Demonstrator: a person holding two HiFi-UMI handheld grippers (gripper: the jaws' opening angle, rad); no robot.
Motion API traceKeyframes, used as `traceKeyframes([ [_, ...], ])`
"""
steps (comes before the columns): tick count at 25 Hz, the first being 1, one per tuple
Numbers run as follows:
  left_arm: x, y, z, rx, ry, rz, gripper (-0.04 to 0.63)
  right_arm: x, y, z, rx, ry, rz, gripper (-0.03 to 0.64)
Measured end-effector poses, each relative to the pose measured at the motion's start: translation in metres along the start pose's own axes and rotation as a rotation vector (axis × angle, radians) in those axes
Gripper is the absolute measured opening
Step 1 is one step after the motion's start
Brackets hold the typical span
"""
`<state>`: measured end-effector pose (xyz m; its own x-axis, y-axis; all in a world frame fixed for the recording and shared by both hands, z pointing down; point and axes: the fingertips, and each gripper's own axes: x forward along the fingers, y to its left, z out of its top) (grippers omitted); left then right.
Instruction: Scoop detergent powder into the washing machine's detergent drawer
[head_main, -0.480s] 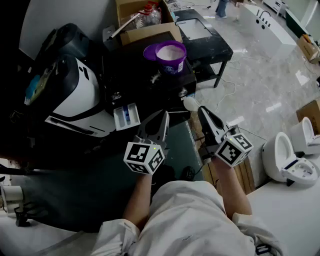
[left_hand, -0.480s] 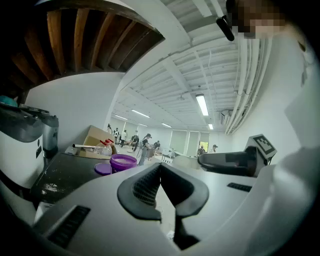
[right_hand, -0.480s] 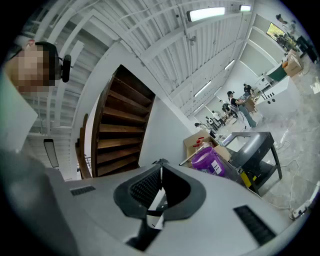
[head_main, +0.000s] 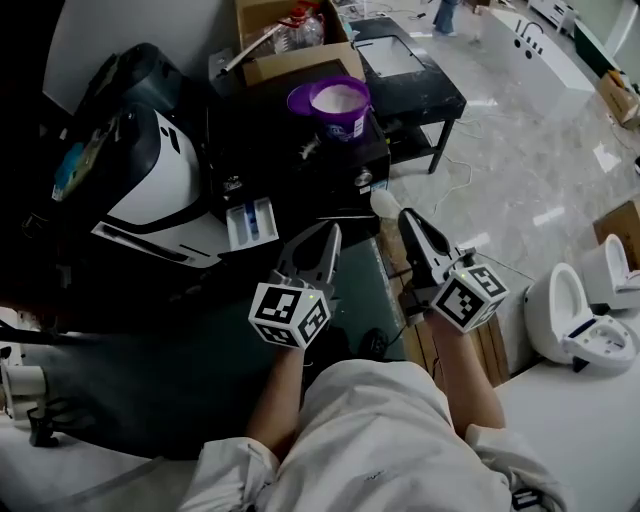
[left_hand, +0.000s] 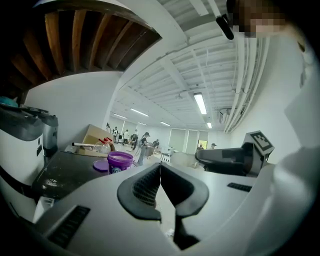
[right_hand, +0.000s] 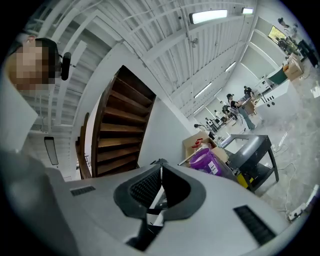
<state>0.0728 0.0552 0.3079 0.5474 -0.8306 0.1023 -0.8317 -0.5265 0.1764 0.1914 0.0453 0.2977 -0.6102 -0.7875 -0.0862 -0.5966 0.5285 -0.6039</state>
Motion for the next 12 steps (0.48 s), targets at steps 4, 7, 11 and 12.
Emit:
traceKeyframes([
  [4, -0.003, -0.004, -0.003, -0.001, 0.009, 0.005, 0.02, -0.005, -0.005, -0.001, 0.033, 0.015, -0.018, 0.011],
  [7, -0.004, -0.007, -0.006, 0.0, 0.012, 0.013, 0.02, -0.011, -0.007, -0.001, 0.04, 0.016, -0.018, 0.011],
  [11, -0.004, -0.013, -0.01, -0.001, 0.018, 0.023, 0.02, -0.017, -0.011, 0.0, 0.05, 0.015, -0.009, 0.011],
  [12, -0.004, -0.014, -0.011, -0.001, 0.019, 0.025, 0.018, -0.018, -0.012, 0.0, 0.052, 0.018, -0.008, 0.011],
])
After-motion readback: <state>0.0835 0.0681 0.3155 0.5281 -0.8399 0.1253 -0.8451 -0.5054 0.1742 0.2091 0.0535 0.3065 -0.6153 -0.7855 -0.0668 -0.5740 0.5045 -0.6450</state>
